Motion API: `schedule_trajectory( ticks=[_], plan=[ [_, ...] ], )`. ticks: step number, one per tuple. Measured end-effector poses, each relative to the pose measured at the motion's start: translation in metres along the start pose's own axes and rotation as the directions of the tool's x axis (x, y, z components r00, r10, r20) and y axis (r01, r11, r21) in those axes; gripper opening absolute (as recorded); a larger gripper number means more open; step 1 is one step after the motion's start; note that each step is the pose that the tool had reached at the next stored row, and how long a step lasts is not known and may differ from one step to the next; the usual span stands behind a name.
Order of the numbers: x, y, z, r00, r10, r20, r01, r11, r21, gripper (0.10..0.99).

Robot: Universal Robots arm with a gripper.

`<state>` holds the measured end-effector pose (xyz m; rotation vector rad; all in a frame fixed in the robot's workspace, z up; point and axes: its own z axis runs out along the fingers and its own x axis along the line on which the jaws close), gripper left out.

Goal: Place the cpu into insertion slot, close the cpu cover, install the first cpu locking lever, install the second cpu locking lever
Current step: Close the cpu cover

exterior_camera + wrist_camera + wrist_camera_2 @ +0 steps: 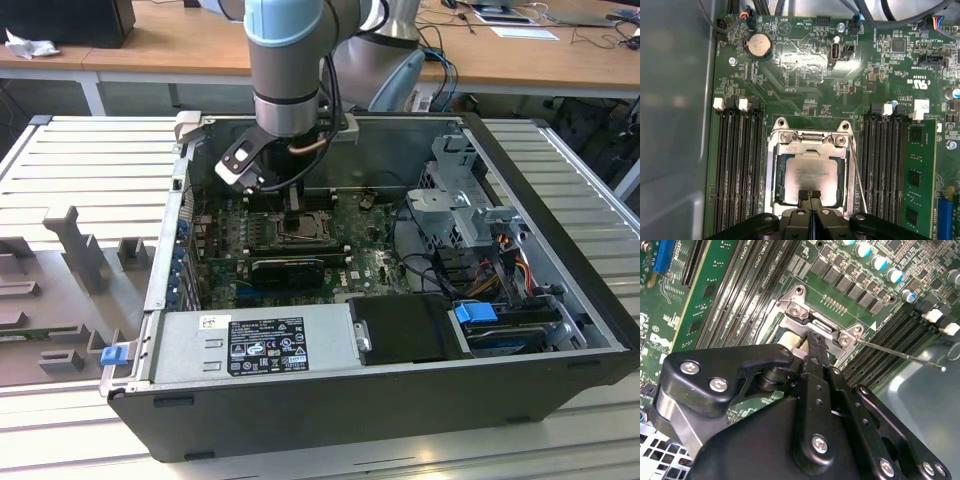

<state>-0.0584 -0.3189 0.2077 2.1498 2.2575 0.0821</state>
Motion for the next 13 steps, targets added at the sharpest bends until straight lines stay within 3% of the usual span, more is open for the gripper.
schedule_trajectory(
  ticks=[8, 11, 13],
  plan=[
    [0.0, 0.0018, 0.0018, 1.0, 0.0, -0.0005, 0.0, 1.0, 0.0, 0.106],
    [0.0002, 0.0038, -0.0132, 1.0, 0.0, -0.0002, 0.0, 1.0, 0.002, 0.106],
    [0.0, 0.0082, -0.013, 1.0, 0.0, -0.0001, 0.0, 1.0, 0.003, 0.106]
  ],
)
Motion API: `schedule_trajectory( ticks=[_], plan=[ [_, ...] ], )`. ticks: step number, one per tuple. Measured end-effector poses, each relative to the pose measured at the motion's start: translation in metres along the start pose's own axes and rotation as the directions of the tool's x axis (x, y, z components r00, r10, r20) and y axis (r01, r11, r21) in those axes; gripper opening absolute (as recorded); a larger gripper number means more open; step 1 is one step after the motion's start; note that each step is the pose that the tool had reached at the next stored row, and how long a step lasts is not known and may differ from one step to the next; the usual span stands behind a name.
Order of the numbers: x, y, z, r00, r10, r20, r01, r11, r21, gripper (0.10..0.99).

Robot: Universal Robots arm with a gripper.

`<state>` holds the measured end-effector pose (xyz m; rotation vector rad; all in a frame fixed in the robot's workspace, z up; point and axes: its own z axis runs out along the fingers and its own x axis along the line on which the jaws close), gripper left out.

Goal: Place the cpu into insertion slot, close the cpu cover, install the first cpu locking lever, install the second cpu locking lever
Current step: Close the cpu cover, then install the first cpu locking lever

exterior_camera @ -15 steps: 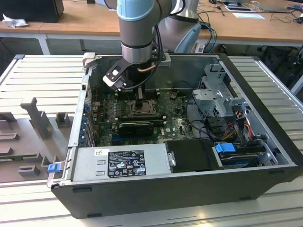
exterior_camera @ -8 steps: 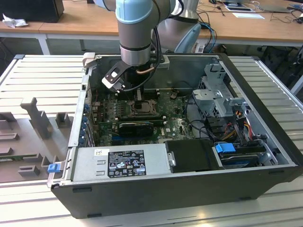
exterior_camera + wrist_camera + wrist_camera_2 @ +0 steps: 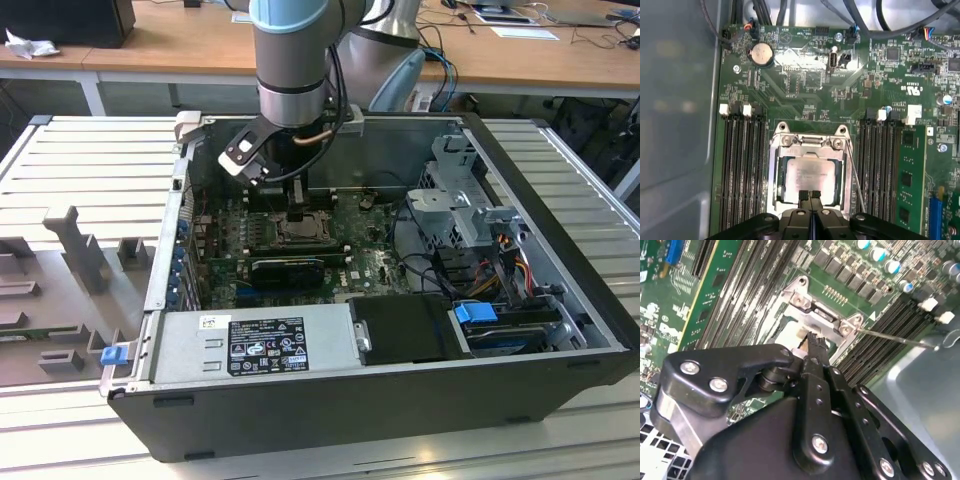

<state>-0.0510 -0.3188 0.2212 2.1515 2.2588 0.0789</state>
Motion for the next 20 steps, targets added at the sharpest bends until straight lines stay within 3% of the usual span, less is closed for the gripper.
schedule_trajectory(
  ticks=[6, 11, 20],
  plan=[
    [-0.0005, 0.0105, 0.0005, 1.0, 0.0, -0.0001, 0.0, 1.0, 0.001, 0.106],
    [-0.0005, 0.0116, -0.0001, 1.0, 0.0, -0.0001, 0.0, 1.0, 0.001, 0.106],
    [-0.0004, 0.0121, -0.0097, 1.0, 0.0, -0.0002, 0.0, 1.0, 0.001, 0.106]
  ],
)
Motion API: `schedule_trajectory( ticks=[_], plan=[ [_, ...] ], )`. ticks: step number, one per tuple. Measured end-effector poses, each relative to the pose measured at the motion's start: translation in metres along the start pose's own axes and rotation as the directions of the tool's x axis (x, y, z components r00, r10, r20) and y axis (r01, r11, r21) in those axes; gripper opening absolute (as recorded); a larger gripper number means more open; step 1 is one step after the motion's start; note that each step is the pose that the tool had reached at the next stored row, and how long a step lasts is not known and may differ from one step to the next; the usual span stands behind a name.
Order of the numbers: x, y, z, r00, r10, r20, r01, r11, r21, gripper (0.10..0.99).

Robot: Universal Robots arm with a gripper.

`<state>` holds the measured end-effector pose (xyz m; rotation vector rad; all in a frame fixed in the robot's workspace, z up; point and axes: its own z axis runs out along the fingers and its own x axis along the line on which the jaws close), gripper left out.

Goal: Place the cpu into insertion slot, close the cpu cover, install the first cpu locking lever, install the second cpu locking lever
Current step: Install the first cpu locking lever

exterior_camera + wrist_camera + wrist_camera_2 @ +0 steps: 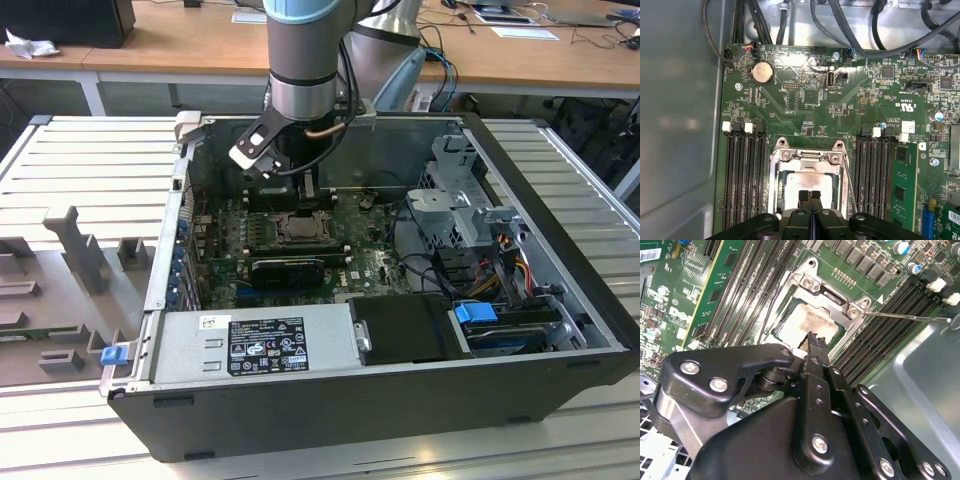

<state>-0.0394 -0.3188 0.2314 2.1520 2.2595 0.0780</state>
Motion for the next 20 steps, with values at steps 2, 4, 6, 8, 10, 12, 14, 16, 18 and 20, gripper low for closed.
schedule_trajectory(
  ticks=[2, 4, 6, 8, 10, 12, 14, 16, 18, 20],
  plan=[
    [0.0, 0.0001, -0.0031, 1.0, 0.0, 0.0003, 0.0, 1.0, 0.0, 0.106],
    [0.0001, 0.0003, -0.0053, 1.0, 0.0, 0.0003, 0.0, 1.0, 0.0, 0.106],
    [0.0002, 0.0004, -0.0082, 1.0, 0.0, 0.0002, 0.0, 1.0, 0.0, 0.106],
    [0.0002, 0.0005, -0.01, 1.0, 0.0, 0.0, 0.0, 1.0, 0.0, 0.106],
    [0.0002, 0.0005, -0.011, 1.0, 0.0, 0.0005, 0.0, 1.0, 0.0, 0.106],
    [0.0002, 0.0006, -0.012, 1.0, 0.0, 0.0003, 0.0, 1.0, 0.0, 0.106],
    [0.0002, 0.0006, -0.013, 1.0, 0.0, 0.0003, 0.0, 1.0, 0.0, 0.106],
    [0.0003, 0.0007, -0.014, 1.0, 0.0, 0.0001, 0.0, 1.0, 0.0, 0.106],
    [0.0003, 0.0008, -0.0155, 1.0, 0.0, 0.0001, 0.0, 1.0, 0.0, 0.106],
    [0.0003, 0.0009, -0.0174, 1.0, 0.0, 0.0002, 0.0, 1.0, 0.0, 0.106]
  ],
)
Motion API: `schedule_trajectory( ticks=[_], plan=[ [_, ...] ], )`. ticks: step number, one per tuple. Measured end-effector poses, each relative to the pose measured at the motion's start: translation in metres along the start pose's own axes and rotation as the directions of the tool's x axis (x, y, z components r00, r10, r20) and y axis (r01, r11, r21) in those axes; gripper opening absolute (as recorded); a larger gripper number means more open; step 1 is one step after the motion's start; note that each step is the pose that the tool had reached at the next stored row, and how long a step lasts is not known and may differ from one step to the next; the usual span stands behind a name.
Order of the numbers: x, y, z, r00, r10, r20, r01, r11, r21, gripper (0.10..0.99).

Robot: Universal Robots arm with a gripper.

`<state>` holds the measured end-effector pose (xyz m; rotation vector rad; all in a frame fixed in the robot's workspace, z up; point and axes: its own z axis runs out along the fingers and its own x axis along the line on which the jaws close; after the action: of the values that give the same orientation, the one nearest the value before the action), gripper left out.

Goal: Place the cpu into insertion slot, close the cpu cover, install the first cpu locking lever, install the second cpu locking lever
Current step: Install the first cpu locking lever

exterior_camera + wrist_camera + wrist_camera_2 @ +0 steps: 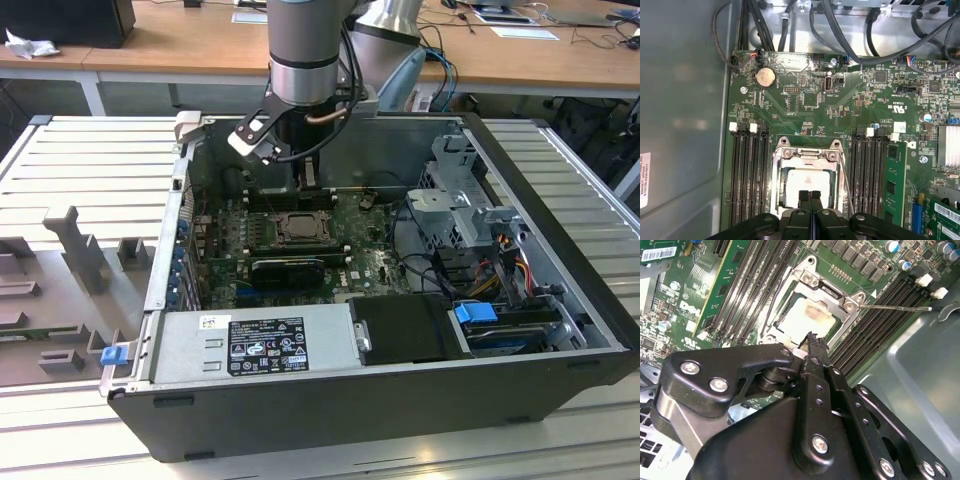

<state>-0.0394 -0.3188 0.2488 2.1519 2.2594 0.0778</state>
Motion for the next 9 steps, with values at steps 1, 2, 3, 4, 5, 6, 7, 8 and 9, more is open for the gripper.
schedule_trajectory(
  ticks=[1, 2, 3, 4, 5, 6, 7, 8, 9],
  plan=[
    [0.0, 0.0, -0.0009, 1.0, 0.0, 0.0, 0.0, 1.0, 0.0, 0.106],
    [0.0, 0.0001, -0.0015, 1.0, 0.0, -0.0001, 0.0, 1.0, 0.0, 0.106],
    [0.0, 0.0001, -0.0023, 1.0, 0.0, -0.0001, 0.0, 1.0, 0.0, 0.106],
    [0.0001, 0.0002, -0.0029, 1.0, 0.0, -0.0003, 0.0, 1.0, 0.0, 0.106],
    [0.0001, 0.0002, -0.0033, 1.0, 0.0, -0.0001, 0.0, 1.0, 0.0, 0.106],
    [0.0001, 0.0002, -0.0036, 1.0, 0.0, 0.0, 0.0, 1.0, 0.0, 0.106],
    [0.0001, 0.0002, -0.005, 1.0, 0.0, 0.0, 0.0, 1.0, 0.0, 0.106],
    [0.0001, 0.0003, -0.0056, 1.0, 0.0, 0.0, 0.0, 1.0, 0.0, 0.106],
    [0.0001, 0.0003, -0.0063, 1.0, 0.0, 0.0, 0.0, 1.0, 0.0, 0.106]
  ],
)
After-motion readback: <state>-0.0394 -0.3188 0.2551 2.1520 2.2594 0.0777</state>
